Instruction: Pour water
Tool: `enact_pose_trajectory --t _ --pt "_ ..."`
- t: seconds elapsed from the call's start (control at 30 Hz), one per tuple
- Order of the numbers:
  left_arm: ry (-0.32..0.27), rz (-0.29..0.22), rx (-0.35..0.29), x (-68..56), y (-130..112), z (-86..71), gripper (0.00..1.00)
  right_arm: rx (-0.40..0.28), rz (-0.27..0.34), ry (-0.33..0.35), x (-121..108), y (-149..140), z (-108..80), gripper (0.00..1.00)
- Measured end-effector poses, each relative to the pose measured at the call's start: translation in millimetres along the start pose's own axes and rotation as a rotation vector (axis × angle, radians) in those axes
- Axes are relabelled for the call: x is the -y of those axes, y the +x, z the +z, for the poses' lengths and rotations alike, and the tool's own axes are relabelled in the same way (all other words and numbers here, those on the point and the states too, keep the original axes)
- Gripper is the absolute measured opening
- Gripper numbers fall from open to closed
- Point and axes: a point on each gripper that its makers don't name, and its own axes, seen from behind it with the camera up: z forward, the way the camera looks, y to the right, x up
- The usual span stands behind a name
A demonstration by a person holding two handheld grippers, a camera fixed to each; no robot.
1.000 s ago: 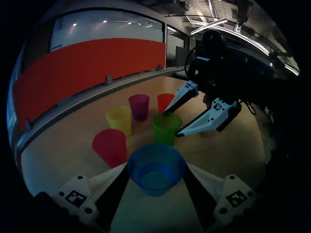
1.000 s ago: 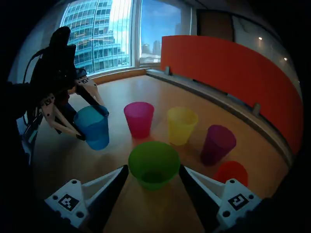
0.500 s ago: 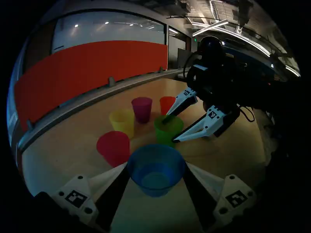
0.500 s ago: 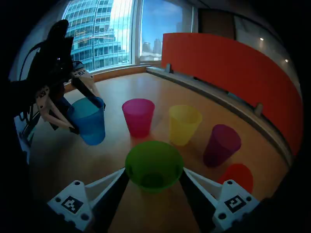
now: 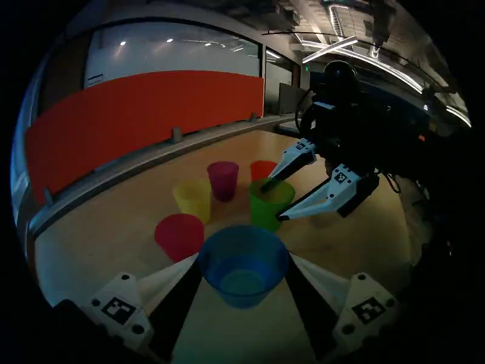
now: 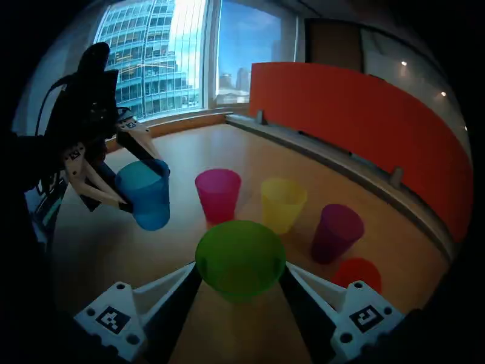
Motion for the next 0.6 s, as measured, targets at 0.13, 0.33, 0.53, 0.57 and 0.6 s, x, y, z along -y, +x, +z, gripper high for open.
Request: enact_pose_trajectory --t 0.13,0.33,0.53,0.57,0.6 --pt "0.005 0.001 -0.017 -1.7 8 -4.0 0.88 -0.020 0.004 -0.011 0 9 -13.7 0.89" --pt "0.004 0.005 -0.046 -10.3 22 -10.8 0.88 -0.058 -0.004 -0.026 5 25 -37.4 0.89" --pt "0.013 0.013 -0.088 -17.9 39 -19.9 0.88 -0.101 -0.012 -0.032 14 39 -60.7 0.89" --pt "0.014 0.013 -0.095 -19.2 42 -21.6 0.88 -0.107 -0.013 -0.033 15 41 -64.2 0.89" --pt "0.015 0.013 -0.103 -20.7 45 -23.9 0.88 -0.113 -0.014 -0.036 16 43 -67.8 0.89"
